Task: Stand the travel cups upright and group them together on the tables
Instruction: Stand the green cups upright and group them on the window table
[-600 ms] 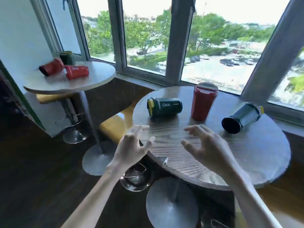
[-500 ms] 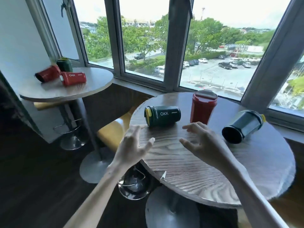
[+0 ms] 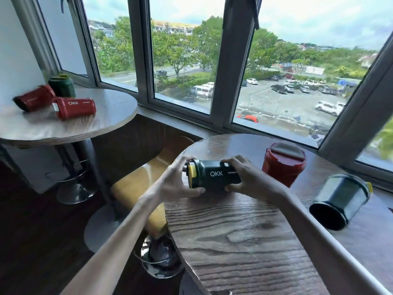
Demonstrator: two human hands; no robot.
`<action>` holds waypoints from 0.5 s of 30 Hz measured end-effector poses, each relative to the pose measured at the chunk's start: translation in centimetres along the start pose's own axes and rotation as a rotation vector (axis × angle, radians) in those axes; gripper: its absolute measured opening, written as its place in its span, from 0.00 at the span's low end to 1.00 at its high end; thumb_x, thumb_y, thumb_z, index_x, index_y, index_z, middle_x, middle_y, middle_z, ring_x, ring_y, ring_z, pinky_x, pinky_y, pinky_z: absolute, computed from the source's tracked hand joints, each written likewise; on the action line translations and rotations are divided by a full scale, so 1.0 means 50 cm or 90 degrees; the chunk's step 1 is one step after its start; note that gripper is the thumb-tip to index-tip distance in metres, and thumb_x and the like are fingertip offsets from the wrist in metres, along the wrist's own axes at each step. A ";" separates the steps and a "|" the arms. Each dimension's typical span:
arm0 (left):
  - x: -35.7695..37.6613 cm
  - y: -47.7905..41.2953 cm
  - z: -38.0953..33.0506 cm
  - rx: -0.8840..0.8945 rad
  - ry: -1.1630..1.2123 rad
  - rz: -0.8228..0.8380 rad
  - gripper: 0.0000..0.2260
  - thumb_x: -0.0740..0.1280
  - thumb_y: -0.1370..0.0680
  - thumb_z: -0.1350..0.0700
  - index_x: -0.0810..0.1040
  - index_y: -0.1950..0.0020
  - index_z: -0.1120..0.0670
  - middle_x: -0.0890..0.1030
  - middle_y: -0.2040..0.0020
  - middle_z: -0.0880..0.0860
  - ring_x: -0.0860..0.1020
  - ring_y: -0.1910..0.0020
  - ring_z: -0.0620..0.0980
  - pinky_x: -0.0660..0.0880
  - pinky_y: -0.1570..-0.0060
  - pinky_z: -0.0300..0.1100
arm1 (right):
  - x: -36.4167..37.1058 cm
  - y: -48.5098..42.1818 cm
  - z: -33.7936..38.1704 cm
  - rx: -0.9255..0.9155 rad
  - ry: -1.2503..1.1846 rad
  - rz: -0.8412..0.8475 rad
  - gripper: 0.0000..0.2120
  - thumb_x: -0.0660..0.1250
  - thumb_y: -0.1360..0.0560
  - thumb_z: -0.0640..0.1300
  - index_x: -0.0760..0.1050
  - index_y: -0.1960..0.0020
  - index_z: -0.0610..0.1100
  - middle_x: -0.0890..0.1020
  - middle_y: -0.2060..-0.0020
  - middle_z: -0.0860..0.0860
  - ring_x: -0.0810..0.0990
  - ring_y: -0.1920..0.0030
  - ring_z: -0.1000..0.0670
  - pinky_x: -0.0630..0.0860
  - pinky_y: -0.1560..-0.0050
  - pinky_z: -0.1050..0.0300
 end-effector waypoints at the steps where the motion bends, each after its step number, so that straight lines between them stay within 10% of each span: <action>1: -0.009 -0.009 0.007 0.009 0.016 0.015 0.38 0.80 0.37 0.49 0.66 0.32 0.48 0.73 0.38 0.47 0.74 0.43 0.38 0.68 0.47 0.24 | 0.000 -0.005 -0.001 0.001 -0.008 0.002 0.35 0.75 0.32 0.47 0.63 0.29 0.49 0.69 0.40 0.50 0.68 0.37 0.51 0.69 0.34 0.52; 8: -0.054 -0.042 0.064 -0.035 0.225 0.162 0.41 0.81 0.41 0.52 0.67 0.33 0.38 0.74 0.38 0.57 0.78 0.42 0.55 0.78 0.45 0.56 | 0.005 -0.039 0.001 0.017 -0.052 0.019 0.32 0.75 0.31 0.48 0.65 0.31 0.48 0.72 0.44 0.53 0.72 0.45 0.54 0.67 0.45 0.62; 15: -0.083 -0.072 0.040 -0.007 0.401 -0.018 0.45 0.81 0.45 0.50 0.65 0.31 0.44 0.75 0.39 0.55 0.78 0.43 0.50 0.77 0.48 0.41 | 0.014 -0.043 0.003 0.036 -0.240 -0.111 0.26 0.75 0.32 0.47 0.69 0.38 0.55 0.80 0.50 0.54 0.80 0.47 0.56 0.74 0.43 0.59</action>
Point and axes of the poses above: each hand's wrist, its own y-axis away from the middle knuckle, its own x-axis out of the palm, z = x × y, the point moved 3 cm from there along -y, towards the middle knuckle
